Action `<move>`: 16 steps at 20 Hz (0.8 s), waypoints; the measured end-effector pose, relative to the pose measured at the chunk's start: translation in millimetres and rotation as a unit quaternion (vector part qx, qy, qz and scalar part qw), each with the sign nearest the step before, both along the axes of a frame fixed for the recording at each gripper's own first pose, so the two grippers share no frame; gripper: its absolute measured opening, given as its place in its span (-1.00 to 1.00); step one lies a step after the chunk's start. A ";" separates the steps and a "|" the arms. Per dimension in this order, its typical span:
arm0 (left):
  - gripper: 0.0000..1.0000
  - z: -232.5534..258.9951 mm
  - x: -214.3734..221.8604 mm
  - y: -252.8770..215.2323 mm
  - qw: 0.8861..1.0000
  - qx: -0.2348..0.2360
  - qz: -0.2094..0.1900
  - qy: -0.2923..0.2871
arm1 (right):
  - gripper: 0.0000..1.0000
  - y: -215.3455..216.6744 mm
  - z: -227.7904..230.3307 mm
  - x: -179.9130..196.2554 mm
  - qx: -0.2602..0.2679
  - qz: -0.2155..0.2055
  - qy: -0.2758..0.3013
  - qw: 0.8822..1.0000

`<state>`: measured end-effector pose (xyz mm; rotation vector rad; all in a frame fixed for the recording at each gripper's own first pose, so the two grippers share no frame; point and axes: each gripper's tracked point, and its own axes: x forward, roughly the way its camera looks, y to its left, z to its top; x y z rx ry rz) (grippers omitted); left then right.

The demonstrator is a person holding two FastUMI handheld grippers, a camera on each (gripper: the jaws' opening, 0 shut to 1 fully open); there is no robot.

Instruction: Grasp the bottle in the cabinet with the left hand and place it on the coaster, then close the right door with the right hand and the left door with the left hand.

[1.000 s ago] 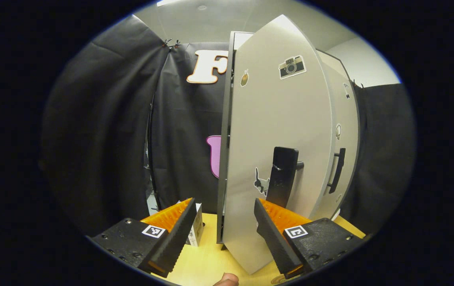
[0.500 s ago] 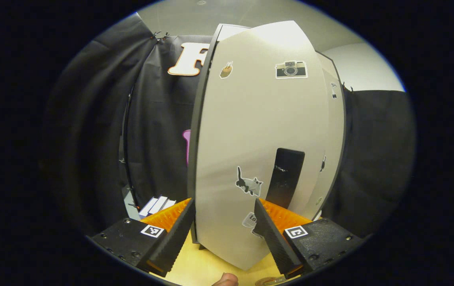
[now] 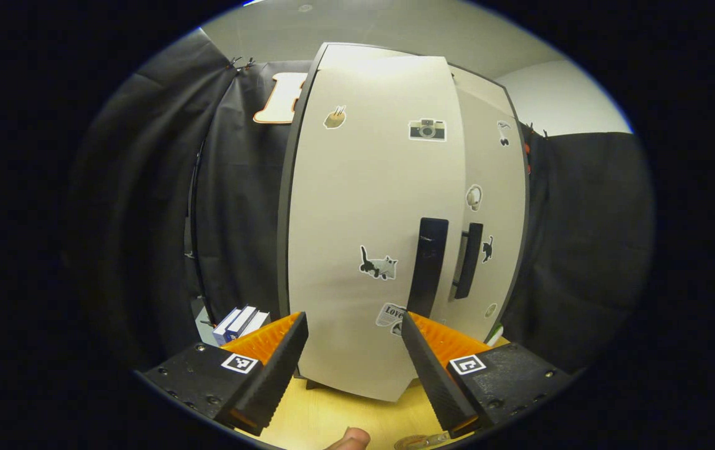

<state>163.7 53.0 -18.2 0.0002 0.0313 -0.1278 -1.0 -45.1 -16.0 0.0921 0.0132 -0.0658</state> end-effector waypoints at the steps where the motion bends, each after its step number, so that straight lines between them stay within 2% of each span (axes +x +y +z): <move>1: 0.91 1.4 -7.0 -3.7 1.000 0.003 -0.006 -0.002 | 0.77 5.5 2.6 0.7 -0.005 0.008 -0.006 1.000; 7: 0.91 11.3 -46.3 -8.0 0.998 0.042 -0.017 -0.045 | 0.77 47.1 13.9 3.5 -0.046 0.057 -0.030 0.997; 8: 0.92 10.6 -52.9 -6.6 0.998 0.040 -0.020 -0.046 | 0.72 51.6 14.7 4.3 -0.055 0.060 -0.032 0.996; 9: 0.90 11.1 -57.6 -5.1 0.998 0.033 -0.020 -0.047 | 0.77 55.8 15.4 5.7 -0.062 0.066 -0.033 0.995; 12: 0.91 4.8 -66.8 -0.1 0.999 0.017 -0.024 -0.037 | 0.77 79.1 11.3 8.3 -0.079 0.096 -0.039 0.992; 14: 0.92 1.7 -70.0 5.8 0.999 0.018 -0.023 -0.034 | 0.72 81.2 2.3 13.7 -0.090 0.094 -0.025 0.991; 16: 0.91 -3.1 -70.3 12.3 0.999 0.022 -0.019 -0.030 | 0.77 82.2 -5.5 15.3 -0.099 0.090 -0.008 0.991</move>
